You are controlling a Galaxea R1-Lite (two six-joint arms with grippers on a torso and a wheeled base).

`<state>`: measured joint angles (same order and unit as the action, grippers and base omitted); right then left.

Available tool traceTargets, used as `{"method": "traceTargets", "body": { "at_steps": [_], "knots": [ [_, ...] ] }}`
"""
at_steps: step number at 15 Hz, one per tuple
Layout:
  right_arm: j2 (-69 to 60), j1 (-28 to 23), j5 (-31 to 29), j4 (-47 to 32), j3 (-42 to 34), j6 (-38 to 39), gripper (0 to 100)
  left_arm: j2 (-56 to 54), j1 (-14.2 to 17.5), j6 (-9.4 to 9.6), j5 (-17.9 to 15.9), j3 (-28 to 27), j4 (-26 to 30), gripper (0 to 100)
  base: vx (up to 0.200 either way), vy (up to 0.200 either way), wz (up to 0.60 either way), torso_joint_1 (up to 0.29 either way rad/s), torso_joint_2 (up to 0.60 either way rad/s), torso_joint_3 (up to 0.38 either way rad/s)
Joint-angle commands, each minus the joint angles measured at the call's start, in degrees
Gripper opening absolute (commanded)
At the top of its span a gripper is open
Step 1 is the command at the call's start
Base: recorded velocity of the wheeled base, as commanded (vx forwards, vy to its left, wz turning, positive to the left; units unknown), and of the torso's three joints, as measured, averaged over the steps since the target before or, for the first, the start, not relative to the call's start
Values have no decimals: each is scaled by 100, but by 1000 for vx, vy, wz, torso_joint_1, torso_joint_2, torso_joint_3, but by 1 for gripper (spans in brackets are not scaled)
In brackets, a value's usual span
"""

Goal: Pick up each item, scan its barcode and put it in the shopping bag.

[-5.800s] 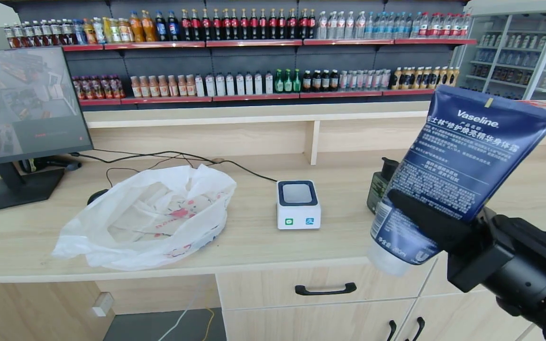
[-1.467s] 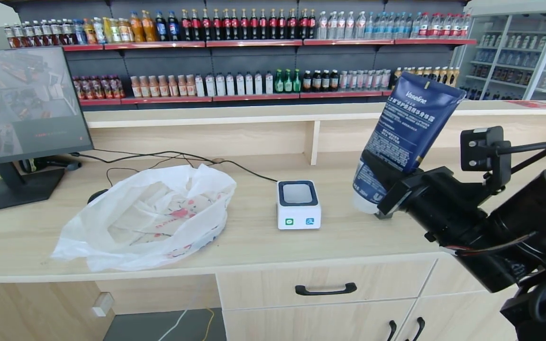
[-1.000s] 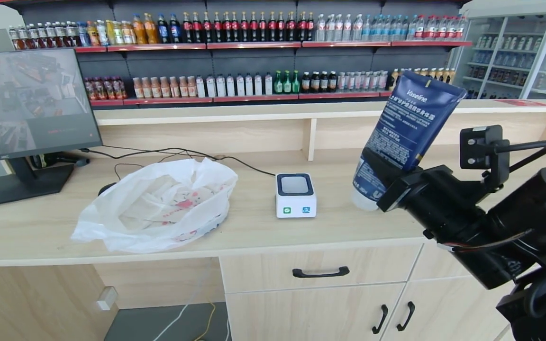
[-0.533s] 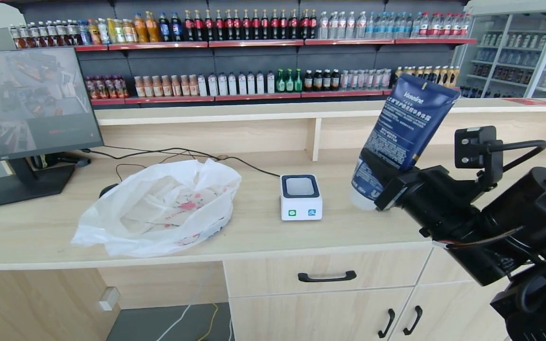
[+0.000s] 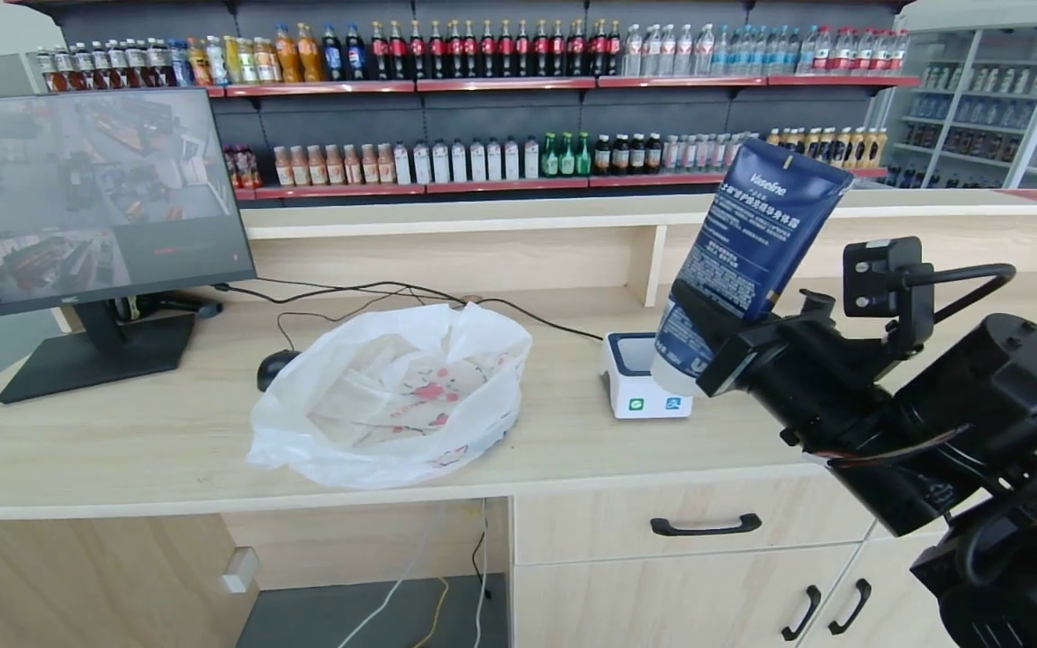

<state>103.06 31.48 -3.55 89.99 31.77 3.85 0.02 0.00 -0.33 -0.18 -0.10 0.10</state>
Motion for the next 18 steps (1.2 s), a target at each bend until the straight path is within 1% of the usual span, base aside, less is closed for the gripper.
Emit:
{"method": "traceTargets", "body": {
  "at_steps": [1,3,6,10,13,16,18],
  "knots": [
    [12,-10,3,1,-22,1,0,-2,9,7,1,1,-1,100,0,0,0,0,0,0],
    [12,-19,-6,1,-66,1,0,-2,0,7,1,1,-1,100,0,0,0,0,0,0],
    [-14,-36,-217,1,-127,45,0,-2,0,7,1,1,-1,100,0,0,0,0,0,0],
    [-14,-45,-225,1,-145,72,0,-2,9,-2,1,1,-1,100,200,0,0,-4,-2,5],
    [-49,-45,-225,1,-180,28,0,-2,0,-2,1,1,-1,100,0,0,0,0,0,0],
    [-269,-80,-85,1,-329,-60,0,-2,9,7,1,1,-1,100,0,0,0,0,0,0],
    [-330,-388,311,1,-725,-587,0,-2,0,15,1,1,-1,100,0,0,0,0,0,0]
  ]
}}
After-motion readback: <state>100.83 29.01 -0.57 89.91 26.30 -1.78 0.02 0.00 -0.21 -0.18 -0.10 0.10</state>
